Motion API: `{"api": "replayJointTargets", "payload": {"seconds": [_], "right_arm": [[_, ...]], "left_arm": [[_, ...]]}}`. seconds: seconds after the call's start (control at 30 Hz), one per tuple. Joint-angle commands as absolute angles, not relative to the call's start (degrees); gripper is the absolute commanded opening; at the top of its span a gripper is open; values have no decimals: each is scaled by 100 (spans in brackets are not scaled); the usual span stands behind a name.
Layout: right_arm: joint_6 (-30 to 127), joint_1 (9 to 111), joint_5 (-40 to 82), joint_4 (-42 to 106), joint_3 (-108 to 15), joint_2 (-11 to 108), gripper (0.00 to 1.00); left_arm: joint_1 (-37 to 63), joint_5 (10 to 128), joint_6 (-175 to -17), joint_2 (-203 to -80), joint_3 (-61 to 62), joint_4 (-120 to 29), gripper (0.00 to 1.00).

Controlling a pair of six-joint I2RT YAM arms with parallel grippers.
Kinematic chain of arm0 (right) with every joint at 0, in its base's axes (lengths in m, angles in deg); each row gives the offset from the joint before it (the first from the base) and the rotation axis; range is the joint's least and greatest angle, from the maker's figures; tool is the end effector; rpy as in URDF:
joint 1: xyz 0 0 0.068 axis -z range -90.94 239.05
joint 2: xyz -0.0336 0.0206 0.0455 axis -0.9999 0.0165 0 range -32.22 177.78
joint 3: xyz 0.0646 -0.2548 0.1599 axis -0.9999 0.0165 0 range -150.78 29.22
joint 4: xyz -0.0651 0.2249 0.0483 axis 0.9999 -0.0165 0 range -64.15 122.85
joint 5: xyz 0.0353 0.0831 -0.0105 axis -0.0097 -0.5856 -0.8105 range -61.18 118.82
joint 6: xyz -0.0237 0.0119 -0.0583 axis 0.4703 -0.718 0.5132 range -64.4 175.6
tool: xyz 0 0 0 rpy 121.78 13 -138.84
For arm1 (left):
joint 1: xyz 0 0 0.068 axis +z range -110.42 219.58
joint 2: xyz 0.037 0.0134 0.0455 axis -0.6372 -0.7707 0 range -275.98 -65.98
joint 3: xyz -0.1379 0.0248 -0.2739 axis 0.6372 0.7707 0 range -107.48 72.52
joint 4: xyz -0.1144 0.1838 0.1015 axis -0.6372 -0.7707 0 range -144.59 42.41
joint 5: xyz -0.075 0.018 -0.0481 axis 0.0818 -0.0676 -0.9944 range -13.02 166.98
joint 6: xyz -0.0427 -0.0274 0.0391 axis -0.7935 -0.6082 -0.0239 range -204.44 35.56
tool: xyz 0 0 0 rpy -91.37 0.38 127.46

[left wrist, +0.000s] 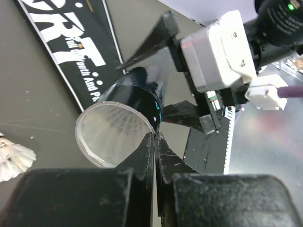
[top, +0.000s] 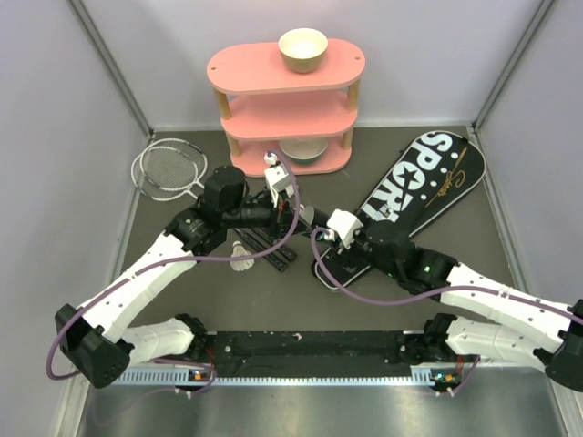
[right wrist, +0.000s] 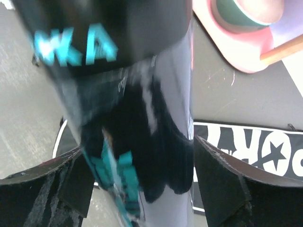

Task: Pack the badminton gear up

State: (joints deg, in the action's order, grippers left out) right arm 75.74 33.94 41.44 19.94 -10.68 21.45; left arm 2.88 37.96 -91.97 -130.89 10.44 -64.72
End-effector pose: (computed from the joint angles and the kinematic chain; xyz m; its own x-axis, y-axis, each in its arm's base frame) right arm 0.1122 0.1419 0.3058 -0.0040 -0.5932 -0.8051 -0.7352 0.5475 -0.3997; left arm 0.1596 -0.1579 0.3957 -0.3943 0.1670 -0.9037 0.8949 0.2936 -0.3362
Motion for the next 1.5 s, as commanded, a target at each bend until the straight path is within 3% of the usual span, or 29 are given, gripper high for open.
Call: {"api": "replayJointTargets", "payload": {"seconds": [0.0,0.3,0.4,0.9,1.47], "right_arm": [[7388,3316,4016,2854,-1753,2358,77],[7519,3193,3989,3083,-2009,2701,78],[7607,3131,4025,3214,-1939,2710,75],[7994,3096,4262,5447,-5,1972,31],[7774,3096,5308,4999,435,1612,5]], "left_arm": [[109,3198,-9218,-12961,1117,-6332,0],[109,3128,-9244,-13014,1109,-6332,0],[109,2979,-9279,-13040,1100,-6297,0],[-111,2293,-9341,-12733,1205,-6033,0],[-76,3329,-9341,-11450,1908,-5005,0]]}}
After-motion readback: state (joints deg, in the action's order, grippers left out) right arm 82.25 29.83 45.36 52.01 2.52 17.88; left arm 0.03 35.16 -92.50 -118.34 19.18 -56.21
